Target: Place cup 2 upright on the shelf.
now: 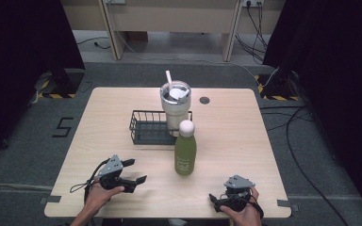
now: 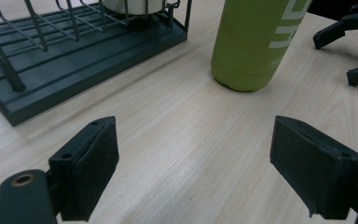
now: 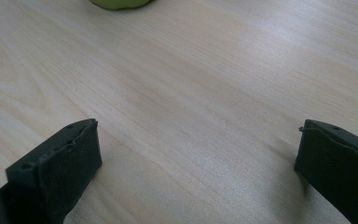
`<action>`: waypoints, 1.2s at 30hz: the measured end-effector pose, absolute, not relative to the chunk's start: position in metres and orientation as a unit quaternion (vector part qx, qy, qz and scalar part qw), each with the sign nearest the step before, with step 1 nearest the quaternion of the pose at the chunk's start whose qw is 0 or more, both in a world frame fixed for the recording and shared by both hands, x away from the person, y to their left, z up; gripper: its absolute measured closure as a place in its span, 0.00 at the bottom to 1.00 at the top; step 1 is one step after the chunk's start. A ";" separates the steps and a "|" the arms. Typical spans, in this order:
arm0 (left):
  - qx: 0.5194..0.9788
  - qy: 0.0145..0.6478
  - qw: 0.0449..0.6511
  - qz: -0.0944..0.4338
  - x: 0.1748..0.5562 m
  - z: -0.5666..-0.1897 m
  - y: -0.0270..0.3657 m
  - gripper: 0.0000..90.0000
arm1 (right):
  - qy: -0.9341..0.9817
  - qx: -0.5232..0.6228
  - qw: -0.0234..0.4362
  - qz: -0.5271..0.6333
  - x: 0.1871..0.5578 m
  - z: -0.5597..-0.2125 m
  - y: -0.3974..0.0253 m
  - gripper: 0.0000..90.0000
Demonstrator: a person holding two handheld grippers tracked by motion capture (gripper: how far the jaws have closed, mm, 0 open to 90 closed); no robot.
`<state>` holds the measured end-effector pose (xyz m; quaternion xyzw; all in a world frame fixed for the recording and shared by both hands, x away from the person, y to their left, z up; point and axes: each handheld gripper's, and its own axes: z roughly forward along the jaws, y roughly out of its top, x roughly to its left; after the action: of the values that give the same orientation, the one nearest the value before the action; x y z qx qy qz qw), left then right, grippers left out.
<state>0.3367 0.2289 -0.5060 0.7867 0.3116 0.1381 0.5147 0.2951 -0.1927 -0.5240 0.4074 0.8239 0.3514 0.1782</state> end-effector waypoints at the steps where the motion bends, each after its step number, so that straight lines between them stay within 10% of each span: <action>1: 0.787 0.312 0.515 0.138 0.337 -0.506 0.229 0.17 | 0.824 0.407 0.178 0.351 0.295 -0.524 -0.193 0.00; 36: 0.786 0.251 0.549 0.134 0.355 -0.490 0.161 0.17 | 0.822 0.410 0.179 0.352 0.295 -0.524 -0.192 0.00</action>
<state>0.3552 0.1607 -0.4902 0.7859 0.2511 0.1343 0.5489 0.2955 -0.1920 -0.5244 0.4100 0.8221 0.3523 0.1787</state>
